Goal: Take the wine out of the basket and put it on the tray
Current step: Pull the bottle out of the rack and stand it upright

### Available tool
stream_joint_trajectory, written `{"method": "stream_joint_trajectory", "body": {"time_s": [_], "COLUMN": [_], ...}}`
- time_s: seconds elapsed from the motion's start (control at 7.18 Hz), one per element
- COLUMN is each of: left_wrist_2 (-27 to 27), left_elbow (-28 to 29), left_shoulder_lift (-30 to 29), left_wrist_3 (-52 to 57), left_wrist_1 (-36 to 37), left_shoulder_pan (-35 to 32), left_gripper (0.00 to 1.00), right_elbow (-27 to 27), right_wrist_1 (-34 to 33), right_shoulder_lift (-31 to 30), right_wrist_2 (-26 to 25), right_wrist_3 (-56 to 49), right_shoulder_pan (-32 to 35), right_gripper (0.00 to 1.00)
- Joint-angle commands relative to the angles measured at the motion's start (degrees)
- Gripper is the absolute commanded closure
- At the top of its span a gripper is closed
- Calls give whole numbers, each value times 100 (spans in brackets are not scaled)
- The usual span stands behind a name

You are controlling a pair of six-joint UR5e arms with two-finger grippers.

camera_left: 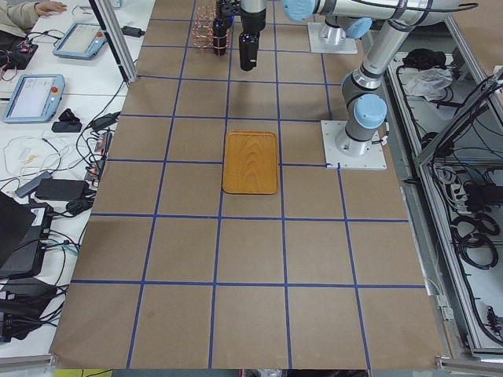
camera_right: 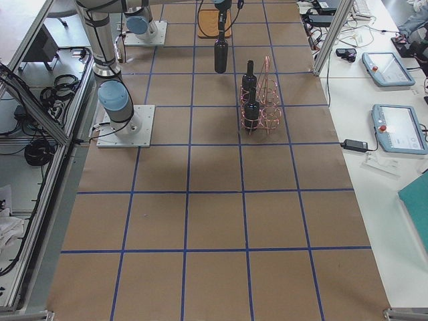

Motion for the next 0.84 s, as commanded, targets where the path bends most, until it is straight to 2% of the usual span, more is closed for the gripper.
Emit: {"method": "stream_joint_trajectory", "body": {"time_s": [0.0,0.28,0.7], "left_wrist_2": [50,6,6], "left_elbow": [7,-2,-10], "left_shoulder_lift": [-7,-42,46], "left_wrist_3": [1,10,1], "left_wrist_1": [-89,-64,-90], "left_shoulder_pan": [19,11,11], "left_gripper": [0,0,0], "right_elbow": [-441,-407,-249], "right_wrist_1": [-78,-60,-182], "right_shoulder_lift": [525,518,465], "right_wrist_2": [-180,-251,-58], "right_wrist_3": [448,449,763], "right_shoulder_pan": [399,409,418], "right_gripper": [85,84,84]}}
